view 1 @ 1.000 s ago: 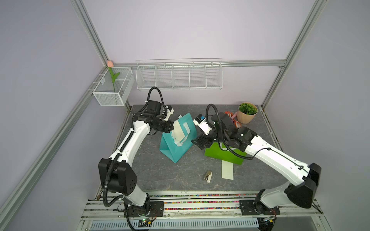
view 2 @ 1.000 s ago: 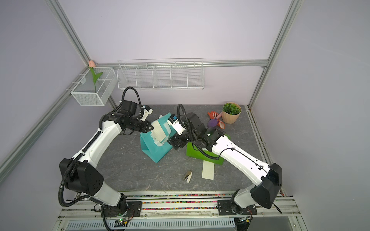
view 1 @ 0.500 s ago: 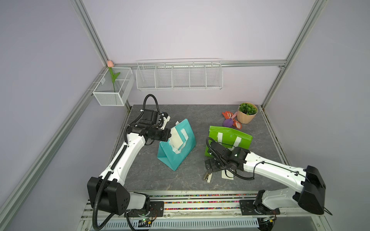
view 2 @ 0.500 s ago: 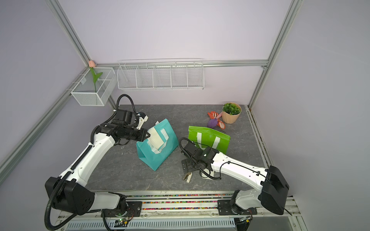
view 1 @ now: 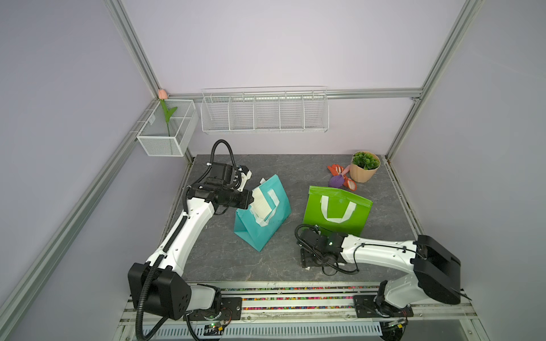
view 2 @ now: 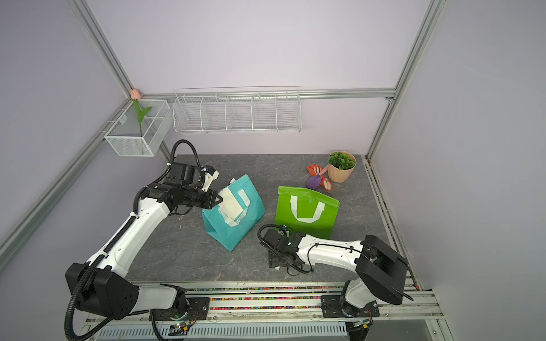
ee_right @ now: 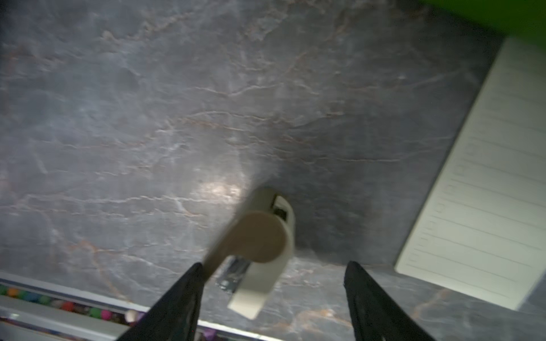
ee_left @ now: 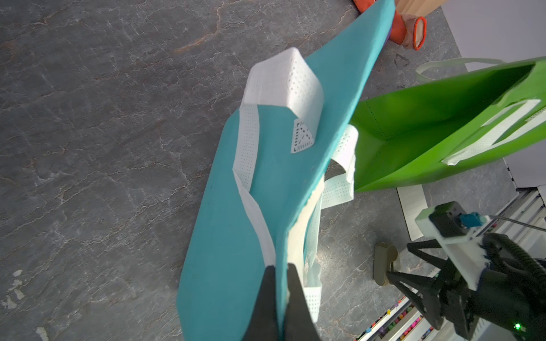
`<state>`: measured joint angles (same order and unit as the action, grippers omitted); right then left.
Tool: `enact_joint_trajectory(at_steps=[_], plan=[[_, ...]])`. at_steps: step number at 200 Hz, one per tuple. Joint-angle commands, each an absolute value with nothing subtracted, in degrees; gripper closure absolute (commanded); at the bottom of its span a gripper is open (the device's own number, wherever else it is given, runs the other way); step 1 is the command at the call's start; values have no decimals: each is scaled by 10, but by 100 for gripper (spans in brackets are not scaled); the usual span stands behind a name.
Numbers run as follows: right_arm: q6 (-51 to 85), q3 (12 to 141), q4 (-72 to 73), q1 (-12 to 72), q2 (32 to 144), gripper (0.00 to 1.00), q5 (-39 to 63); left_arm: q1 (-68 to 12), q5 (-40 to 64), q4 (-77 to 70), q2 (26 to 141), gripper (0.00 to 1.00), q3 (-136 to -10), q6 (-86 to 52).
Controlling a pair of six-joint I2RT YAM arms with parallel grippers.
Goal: Staple the receipts to the bags
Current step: Adjust the stapler at the center of the board.
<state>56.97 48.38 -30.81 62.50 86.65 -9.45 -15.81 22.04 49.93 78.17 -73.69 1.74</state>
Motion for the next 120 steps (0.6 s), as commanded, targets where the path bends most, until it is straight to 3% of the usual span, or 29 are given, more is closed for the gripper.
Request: enact_joint_trajectory(at_steps=[1,26,61,77,120], plan=[[621,477,-266,637,899,27,-87,-163,226,498,768,100,-730,15],[639,483,-263,647,923,41,-105,-169,220,500,767,100,-730,18],[644,500,-319,666,947,47,-155,-170,222,500,769,100,-732,18],[639,534,-363,675,954,58,-190,-171,222,500,770,100,-735,18],[593,591,-477,678,965,60,-272,-171,220,503,771,100,-738,17]])
